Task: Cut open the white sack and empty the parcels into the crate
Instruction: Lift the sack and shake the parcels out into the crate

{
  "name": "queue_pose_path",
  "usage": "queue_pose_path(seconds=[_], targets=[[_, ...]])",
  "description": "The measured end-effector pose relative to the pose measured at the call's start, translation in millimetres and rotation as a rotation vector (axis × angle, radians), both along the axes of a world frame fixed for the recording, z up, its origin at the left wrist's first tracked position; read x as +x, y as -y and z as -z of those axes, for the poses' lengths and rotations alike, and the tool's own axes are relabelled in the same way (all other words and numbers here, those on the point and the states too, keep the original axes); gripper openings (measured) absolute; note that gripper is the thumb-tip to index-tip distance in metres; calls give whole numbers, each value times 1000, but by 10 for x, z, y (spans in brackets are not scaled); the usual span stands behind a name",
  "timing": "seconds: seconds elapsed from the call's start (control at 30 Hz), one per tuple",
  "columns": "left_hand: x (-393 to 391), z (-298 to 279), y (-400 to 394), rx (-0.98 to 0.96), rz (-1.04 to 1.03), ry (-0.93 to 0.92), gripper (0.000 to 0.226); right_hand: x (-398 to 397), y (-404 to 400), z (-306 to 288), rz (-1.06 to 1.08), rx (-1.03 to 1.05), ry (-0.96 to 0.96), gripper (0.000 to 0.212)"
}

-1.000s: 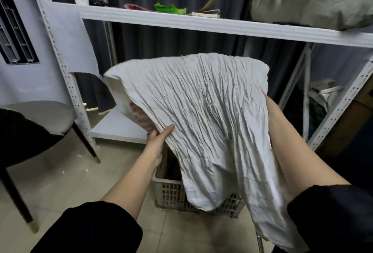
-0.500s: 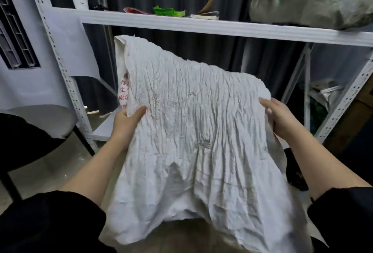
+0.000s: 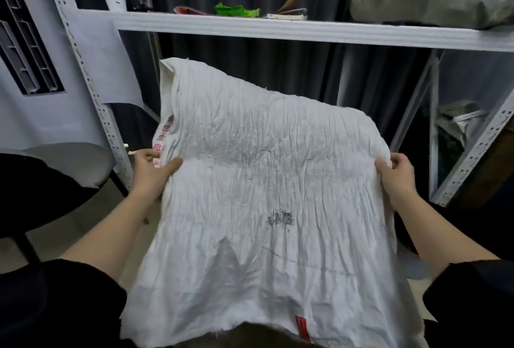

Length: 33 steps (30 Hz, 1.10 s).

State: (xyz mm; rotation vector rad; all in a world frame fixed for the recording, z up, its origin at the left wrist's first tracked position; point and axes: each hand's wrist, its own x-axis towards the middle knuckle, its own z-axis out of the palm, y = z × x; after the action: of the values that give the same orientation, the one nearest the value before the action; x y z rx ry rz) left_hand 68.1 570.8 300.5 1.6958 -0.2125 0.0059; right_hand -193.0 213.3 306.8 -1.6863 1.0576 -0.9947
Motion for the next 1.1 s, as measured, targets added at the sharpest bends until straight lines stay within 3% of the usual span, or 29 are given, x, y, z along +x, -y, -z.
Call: queue_pose_path(seconds=[0.1,0.17,0.23,0.37,0.43,0.5,0.63,0.77,0.87,1.0,1.1], targets=[[11,-56,95,-83,65,-180,69,116,1,-5,-10,379,122,52],[38,-77,119,-158,188,-387,58,121,85,15,-168,655,121,45],[71,-80,116,-129,266,-468,40,46,66,12,-344,758,57,36],[118,-56,108,-164,343,-515,33,-48,68,112,-512,765,134,33],[80,-63,137,-149,347,-478,24,-28,75,146,-496,690,183,33],[3,-95,222,-65,294,-377,24,46,44,130,-458,482,86,35],[-111,-96,541,368,82,33,43,392,-204,-8,-71,-66,-194,32],[-514,-159,1014,570,33,150,39,763,-730,-172,35,-305,-352,40],[-756,-193,1242,595,114,177,40,902,-1036,-204,-7,-442,-397,48],[-932,-183,1395,599,256,244,50,986,-1378,-105,-218,-530,-309,48],[-872,-139,1421,394,442,129,56,1022,-1535,-36,-289,-570,-234,54]])
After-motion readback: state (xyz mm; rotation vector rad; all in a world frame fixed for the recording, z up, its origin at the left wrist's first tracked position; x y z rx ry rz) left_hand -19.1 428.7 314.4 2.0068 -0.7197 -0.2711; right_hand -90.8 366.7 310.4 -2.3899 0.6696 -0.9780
